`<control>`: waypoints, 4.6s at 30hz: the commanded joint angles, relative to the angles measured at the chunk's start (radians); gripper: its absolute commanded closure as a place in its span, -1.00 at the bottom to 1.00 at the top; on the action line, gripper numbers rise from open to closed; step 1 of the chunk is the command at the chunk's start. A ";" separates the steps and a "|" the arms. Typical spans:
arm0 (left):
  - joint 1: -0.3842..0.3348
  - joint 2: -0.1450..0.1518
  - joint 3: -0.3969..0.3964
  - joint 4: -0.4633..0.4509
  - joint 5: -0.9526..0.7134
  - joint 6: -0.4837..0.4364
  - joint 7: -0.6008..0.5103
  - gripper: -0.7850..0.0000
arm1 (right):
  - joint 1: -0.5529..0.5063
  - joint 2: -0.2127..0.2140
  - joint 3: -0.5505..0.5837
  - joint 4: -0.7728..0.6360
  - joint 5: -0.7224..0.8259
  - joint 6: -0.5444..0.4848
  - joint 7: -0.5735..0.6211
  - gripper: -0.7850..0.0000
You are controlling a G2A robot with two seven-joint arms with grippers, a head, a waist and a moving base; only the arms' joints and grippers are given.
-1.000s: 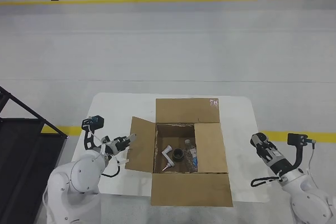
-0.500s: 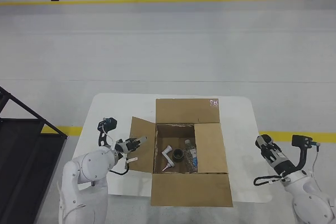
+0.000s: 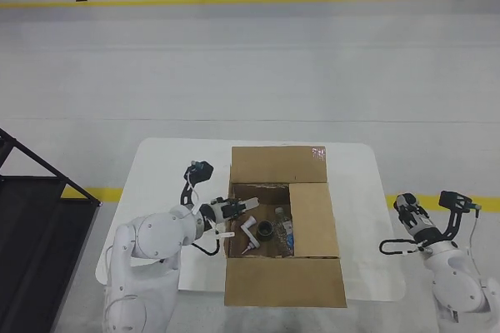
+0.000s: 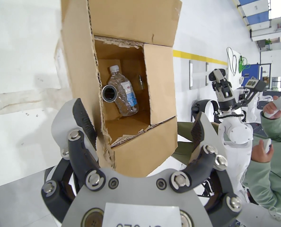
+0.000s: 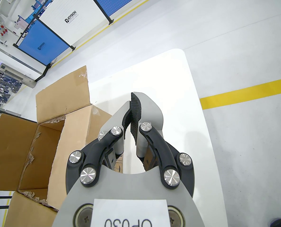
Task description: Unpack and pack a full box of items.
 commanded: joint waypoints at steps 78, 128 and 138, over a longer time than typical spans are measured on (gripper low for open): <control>0.094 0.123 -0.115 -0.082 0.273 -0.131 0.198 -1.00 | 0.857 -0.059 -0.495 1.068 -0.049 -0.388 -0.061 1.00; 0.234 0.202 -0.231 -0.186 0.261 -0.579 0.082 -1.00 | 0.449 0.057 -0.408 0.390 -0.177 -0.553 0.050 1.00; 0.423 0.224 -0.232 -0.191 0.325 -0.806 0.185 -1.00 | 0.420 0.049 -0.465 0.331 -0.234 -0.414 -0.009 1.00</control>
